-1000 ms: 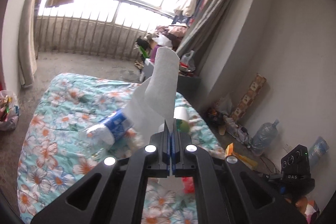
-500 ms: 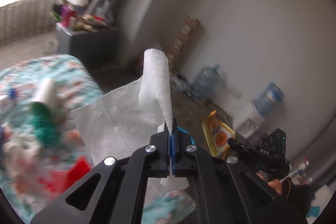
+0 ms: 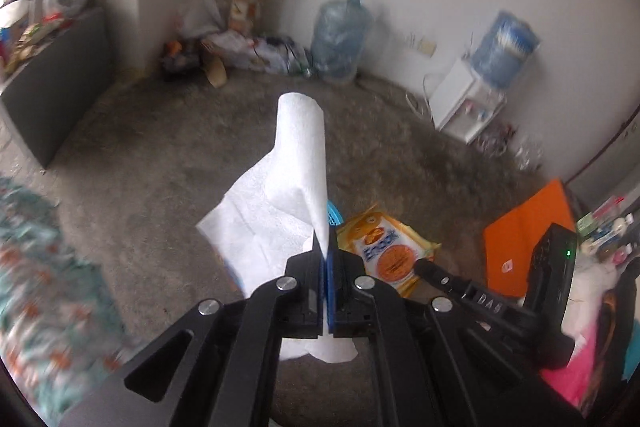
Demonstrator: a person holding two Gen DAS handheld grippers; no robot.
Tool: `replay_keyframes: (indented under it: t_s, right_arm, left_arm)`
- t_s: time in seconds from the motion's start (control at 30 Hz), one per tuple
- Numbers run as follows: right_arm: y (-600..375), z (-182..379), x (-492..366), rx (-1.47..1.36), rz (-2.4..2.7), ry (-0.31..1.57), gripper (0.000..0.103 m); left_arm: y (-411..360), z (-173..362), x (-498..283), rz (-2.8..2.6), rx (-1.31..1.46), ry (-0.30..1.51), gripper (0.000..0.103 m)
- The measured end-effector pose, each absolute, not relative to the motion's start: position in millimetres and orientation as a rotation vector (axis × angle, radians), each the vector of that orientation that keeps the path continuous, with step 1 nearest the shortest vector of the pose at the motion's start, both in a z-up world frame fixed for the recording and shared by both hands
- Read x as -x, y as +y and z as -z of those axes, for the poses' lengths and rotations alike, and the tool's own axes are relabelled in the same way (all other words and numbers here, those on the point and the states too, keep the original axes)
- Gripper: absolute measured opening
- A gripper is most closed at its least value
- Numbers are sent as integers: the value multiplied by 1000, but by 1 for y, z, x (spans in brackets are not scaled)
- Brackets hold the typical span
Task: Collect trash
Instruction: 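Carry the tissue and snack packet to the blue basket and open both tools, then move both tools back over the trash on the bed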
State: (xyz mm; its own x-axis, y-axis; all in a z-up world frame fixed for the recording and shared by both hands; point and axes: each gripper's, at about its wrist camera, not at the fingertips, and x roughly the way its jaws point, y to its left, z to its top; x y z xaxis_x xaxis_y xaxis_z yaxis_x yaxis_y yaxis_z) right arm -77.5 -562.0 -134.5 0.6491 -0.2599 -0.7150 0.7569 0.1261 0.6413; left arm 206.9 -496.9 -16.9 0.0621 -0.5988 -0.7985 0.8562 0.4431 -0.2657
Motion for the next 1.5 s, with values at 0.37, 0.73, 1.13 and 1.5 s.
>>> replay_keyframes:
  t_s: [0.37,0.73,1.13,1.5]
  right_arm:
    - [-625,247,69,-1390,867,570,36]
    - [-599,238,94,-1456,893,532,48]
    - [-535,134,39,-1289,621,539,69]
    - [-406,50,-62,-976,180,731,77]
  left_arm:
    - [-606,136,-240,941,-476,1175,77]
    - [-567,77,-231,966,-400,1082,78]
    - [-344,-49,-213,903,-211,877,97]
    - [-75,-71,-194,352,-3,701,97]
